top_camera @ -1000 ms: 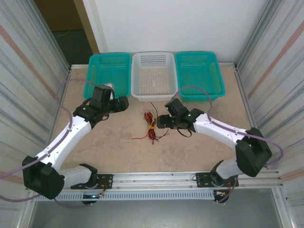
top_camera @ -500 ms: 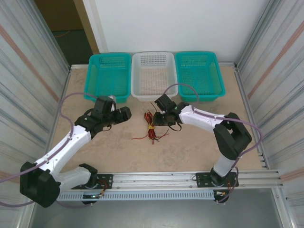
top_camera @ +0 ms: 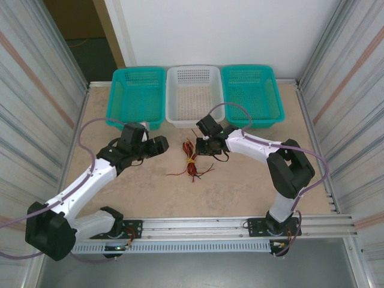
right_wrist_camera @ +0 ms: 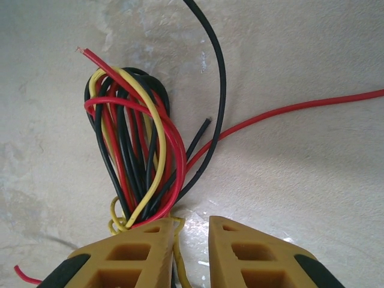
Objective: Untangle the cables
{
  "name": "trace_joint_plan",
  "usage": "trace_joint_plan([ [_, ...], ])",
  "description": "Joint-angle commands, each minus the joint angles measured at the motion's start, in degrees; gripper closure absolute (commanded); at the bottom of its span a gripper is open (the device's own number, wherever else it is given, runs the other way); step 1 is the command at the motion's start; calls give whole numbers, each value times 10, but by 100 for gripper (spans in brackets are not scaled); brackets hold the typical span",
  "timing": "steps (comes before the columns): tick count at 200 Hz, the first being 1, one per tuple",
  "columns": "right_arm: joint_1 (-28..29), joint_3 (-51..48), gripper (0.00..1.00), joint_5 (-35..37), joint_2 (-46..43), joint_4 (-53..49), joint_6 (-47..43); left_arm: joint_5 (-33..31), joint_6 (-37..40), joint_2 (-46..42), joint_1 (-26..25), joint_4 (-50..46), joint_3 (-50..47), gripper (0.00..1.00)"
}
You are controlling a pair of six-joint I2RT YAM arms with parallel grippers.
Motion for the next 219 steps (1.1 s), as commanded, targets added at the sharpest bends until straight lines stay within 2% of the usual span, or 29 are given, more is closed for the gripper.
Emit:
trace_joint_plan([
  [1,1,9,77,-12,5,-7,8,13,-3,5,-3,14,-4,24],
  [23,2,13,75,-17,8,-2,13,18,-4,10,-3,15,-3,25],
  [58,6,22,100,-11,16,-10,12,28,-6,18,-4,13,0,28],
  [95,15,19,100,-27,-23,-7,-33,48,-10,15,-4,21,0,22],
  [118,18,36,100,-111,-63,-16,-121,76,-18,16,-4,38,-3,15],
  [136,26,82,100,-168,-75,-81,-198,96,-17,15,-1,45,-1,9],
  [174,56,167,100,-166,-83,-199,-300,170,-23,7,43,52,1,1],
  [195,66,184,100,-162,-92,-208,-320,214,-23,1,73,51,-1,1],
  [219,73,188,100,-171,-99,-194,-326,252,-25,-6,79,56,-11,1],
])
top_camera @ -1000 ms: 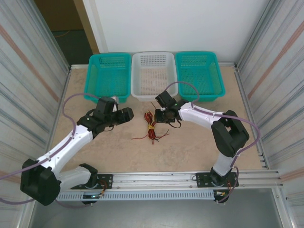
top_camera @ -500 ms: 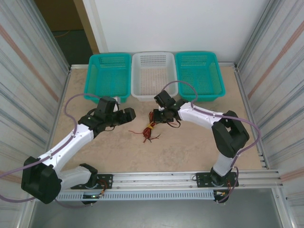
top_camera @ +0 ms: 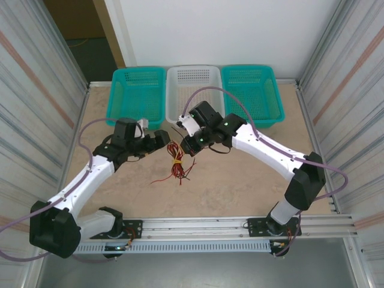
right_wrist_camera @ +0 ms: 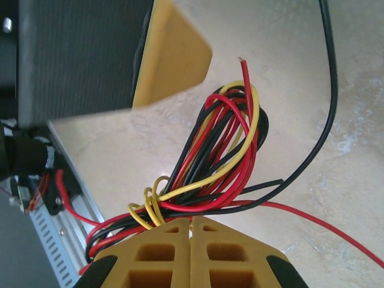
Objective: Untangle the cables
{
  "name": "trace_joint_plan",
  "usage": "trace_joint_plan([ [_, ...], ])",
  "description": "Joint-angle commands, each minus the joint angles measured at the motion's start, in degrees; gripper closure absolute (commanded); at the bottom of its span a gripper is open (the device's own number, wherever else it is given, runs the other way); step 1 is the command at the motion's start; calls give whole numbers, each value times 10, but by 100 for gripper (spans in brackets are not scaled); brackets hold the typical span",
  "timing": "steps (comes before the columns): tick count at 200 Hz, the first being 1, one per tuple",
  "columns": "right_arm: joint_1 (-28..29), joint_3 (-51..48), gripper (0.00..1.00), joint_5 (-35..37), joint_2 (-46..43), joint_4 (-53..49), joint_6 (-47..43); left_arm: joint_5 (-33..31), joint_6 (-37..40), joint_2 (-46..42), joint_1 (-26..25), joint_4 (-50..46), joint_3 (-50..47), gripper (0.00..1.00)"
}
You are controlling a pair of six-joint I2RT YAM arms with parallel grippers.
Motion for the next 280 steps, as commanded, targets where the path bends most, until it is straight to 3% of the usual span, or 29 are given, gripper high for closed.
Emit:
trace_joint_plan([
  [1,6,16,100,-19,-16,-24,-43,72,-7,-17,3,17,-12,1],
  [48,30,36,100,-10,-7,-27,-56,131,-74,-9,0,91,-67,2],
  [82,46,49,100,-11,0,-36,-63,139,-97,-2,-1,104,-85,3],
  [142,64,56,100,-4,11,-31,-61,155,-140,35,-29,161,-102,17],
  [258,64,32,100,39,1,-4,-25,170,-167,26,-24,250,-117,86],
  [271,63,26,88,70,-7,6,-9,168,-174,23,-15,274,-112,93],
  [280,61,21,70,93,-16,13,6,159,-181,16,-12,296,-111,96],
])
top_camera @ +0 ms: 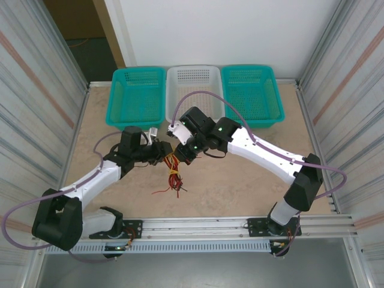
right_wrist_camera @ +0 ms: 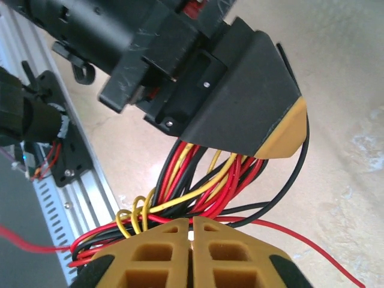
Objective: Untangle the cables
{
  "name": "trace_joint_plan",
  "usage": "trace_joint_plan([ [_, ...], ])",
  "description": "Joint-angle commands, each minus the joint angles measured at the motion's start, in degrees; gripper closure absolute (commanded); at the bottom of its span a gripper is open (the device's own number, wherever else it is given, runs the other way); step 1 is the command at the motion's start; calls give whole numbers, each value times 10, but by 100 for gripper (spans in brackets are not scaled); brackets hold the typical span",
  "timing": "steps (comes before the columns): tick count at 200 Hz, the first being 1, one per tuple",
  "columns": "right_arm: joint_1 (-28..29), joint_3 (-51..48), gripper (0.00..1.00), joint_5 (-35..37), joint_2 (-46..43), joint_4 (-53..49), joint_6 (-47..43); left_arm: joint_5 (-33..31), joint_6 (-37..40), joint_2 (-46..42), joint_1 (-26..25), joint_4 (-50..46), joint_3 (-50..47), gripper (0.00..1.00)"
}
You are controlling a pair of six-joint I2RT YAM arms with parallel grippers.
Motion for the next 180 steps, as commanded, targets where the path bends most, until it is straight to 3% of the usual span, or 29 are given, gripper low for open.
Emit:
trace_joint_plan([
  [1,-1,-12,68,70,-25,40,38,5,-14,-24,11,67,2,96],
  [15,-5,-24,39,115,-43,57,76,-29,-3,-44,11,75,10,98],
  [61,-32,-27,16,132,-78,72,186,-109,81,-94,10,32,61,100],
  [99,-40,-26,17,93,-95,82,210,-132,121,-96,9,-26,99,100],
  [139,-73,-22,21,4,-79,94,314,-238,144,-150,-2,-35,78,100],
  [180,-50,-32,23,-4,-73,136,380,-334,177,-194,-35,-27,63,100],
])
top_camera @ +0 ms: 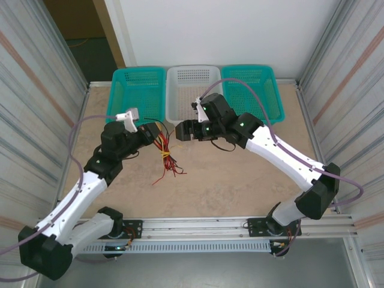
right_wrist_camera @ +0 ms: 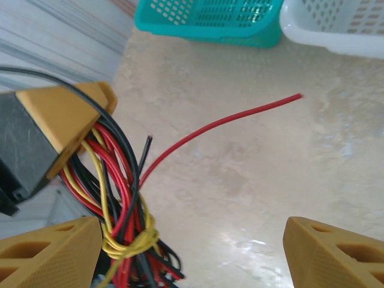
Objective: Untangle the cables
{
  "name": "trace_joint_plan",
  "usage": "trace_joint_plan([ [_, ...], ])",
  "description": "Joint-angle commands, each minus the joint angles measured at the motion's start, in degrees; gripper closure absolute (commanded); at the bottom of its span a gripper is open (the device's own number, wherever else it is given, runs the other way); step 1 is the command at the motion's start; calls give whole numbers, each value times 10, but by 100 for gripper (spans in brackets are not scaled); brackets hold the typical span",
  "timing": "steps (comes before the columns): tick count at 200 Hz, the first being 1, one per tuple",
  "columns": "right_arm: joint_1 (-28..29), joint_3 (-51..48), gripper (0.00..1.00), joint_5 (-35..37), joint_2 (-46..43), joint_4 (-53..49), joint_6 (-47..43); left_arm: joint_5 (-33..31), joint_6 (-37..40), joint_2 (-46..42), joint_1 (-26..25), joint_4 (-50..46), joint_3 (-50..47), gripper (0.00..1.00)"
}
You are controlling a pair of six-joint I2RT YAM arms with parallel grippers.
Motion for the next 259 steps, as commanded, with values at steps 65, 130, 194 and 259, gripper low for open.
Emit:
trace_joint_plan([
  [65,45,12,32,-24,21,13,106,-202,70,-84,-56,46,-40,100],
  [130,59,-5,51,-60,29,64,140,-257,72,-105,-71,78,-68,100],
  [194,63,2,64,-55,35,46,129,-257,78,-102,-72,98,-79,100],
  [259,60,-1,77,-53,37,49,129,-249,77,-111,-72,100,-90,100],
])
